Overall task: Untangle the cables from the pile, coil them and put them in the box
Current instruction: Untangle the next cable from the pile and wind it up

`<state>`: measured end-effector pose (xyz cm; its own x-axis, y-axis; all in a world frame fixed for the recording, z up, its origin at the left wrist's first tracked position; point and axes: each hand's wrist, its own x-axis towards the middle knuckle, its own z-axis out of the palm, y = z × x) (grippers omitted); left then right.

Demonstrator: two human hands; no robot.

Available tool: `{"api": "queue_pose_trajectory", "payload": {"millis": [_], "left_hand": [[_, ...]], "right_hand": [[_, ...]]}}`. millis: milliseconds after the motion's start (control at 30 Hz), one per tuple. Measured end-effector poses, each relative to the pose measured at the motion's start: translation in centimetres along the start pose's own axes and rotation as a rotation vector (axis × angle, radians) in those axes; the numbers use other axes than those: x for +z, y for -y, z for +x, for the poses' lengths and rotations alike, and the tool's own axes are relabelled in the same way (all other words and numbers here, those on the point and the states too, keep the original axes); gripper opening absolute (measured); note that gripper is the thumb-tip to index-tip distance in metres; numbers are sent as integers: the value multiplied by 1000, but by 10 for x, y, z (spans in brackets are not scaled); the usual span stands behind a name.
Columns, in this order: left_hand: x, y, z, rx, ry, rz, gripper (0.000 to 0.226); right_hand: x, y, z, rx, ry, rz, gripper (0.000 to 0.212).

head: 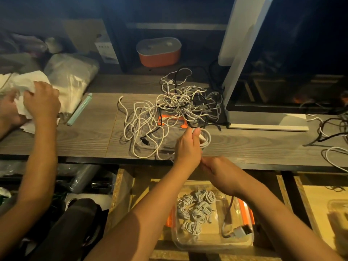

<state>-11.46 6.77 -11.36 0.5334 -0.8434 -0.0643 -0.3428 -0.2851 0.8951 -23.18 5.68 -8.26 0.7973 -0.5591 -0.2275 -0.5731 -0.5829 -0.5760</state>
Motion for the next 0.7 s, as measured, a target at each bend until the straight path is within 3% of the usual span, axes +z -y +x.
{"api": "queue_pose_trajectory", "payload": {"millis": [100, 233, 300, 433, 600, 700], "left_hand": [[-5, 2, -8, 61, 103, 57, 27], [-10, 7, -15, 128, 398, 202, 15], [-10, 0, -21, 172, 415, 174, 15], [-9, -16, -35, 202, 361, -120, 31], [-15, -21, -45, 66, 459, -441, 29], [-22, -28, -42, 51, 392, -484, 30]], "right_hand": [[-6, 0, -3, -21, 56, -110, 20], [-44, -6, -3, -95, -6, -143, 14], [-65, -9, -3, -124, -39, -118, 10], [-93, -2, -7, 31, -75, 273, 3], [-93, -10, -2, -6, -10, 726, 24], [-73, -16, 7, 5, -33, 956, 36]]}}
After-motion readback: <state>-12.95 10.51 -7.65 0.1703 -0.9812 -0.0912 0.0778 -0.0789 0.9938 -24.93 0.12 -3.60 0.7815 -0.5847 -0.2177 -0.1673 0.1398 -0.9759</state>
